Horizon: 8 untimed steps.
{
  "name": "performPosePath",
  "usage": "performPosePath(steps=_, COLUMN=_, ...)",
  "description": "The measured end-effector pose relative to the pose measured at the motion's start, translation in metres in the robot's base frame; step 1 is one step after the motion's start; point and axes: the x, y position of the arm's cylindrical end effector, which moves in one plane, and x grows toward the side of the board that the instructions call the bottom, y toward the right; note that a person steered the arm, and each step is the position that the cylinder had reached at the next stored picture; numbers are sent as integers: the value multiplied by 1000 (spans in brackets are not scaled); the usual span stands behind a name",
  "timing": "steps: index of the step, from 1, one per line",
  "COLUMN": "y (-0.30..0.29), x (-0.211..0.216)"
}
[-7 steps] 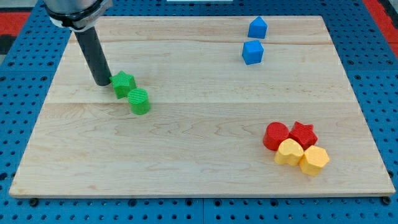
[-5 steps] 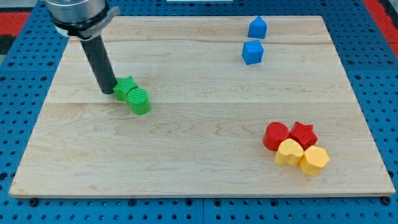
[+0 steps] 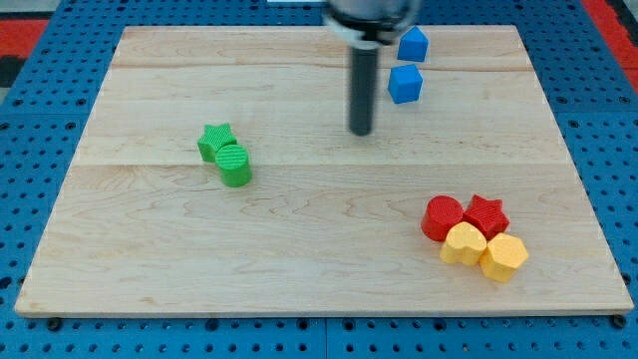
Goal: Push the blue cube closer to the green star and green circle
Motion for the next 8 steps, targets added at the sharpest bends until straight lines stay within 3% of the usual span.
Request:
performPosePath(steps=1, y=83, x=-43)
performPosePath(steps=2, y=89, x=-93)
performPosePath(steps=3, y=46, x=-94)
performPosePath(steps=6, y=-43, x=-45)
performPosePath(steps=8, y=-61, x=-2)
